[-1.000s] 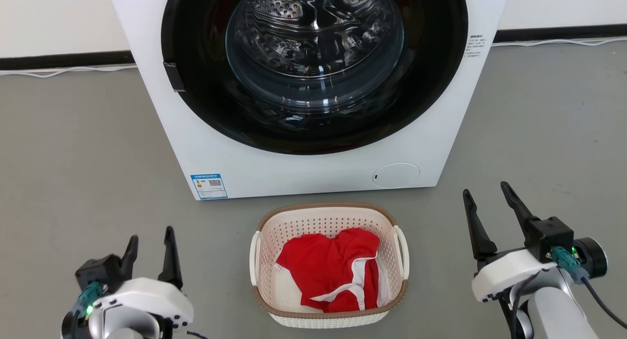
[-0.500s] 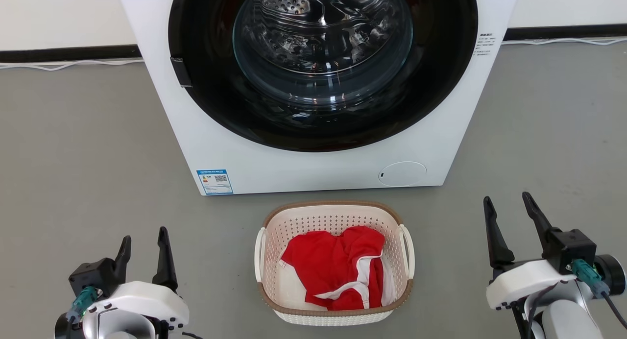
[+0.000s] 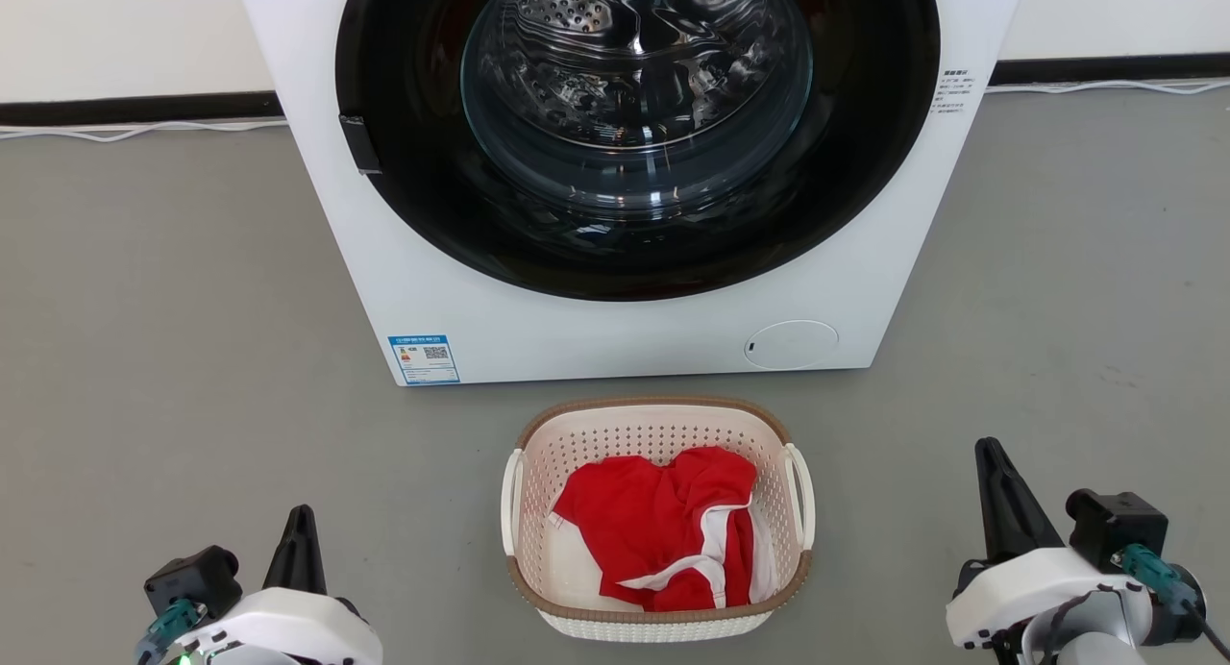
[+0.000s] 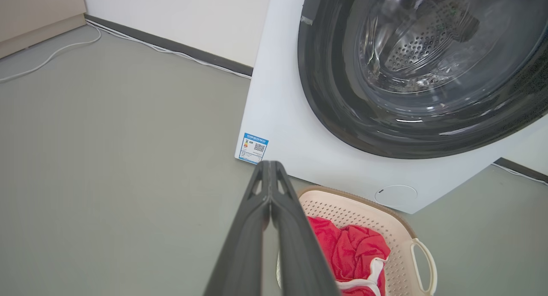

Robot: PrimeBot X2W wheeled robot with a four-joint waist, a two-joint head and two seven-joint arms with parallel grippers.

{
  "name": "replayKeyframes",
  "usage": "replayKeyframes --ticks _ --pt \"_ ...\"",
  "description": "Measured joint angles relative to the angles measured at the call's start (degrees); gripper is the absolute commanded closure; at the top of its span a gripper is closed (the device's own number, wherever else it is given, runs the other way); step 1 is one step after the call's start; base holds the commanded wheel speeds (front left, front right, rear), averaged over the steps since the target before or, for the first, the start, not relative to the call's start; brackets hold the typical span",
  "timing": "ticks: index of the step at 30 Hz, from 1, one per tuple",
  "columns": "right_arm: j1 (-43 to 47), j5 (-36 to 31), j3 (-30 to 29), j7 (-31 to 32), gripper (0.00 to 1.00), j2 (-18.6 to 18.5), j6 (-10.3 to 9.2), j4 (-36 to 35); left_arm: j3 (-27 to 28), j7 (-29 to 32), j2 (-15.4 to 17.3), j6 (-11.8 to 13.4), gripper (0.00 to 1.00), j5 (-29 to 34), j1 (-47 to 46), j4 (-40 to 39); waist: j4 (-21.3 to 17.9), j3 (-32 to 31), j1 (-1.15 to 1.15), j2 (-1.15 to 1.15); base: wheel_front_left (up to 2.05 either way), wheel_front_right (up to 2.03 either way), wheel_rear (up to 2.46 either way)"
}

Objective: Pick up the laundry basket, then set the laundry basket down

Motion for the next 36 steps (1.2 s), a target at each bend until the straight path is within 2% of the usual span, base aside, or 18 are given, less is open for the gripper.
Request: replayKeyframes --ticks 36 --pt "0.3 26.3 0.1 5.3 1.0 0.0 0.0 -3.4 0.6 5.6 -0.4 -2.6 1.0 -20.6 0.0 -3.7 0.2 -0.7 -0.02 0.0 0.0 0.0 0.0"
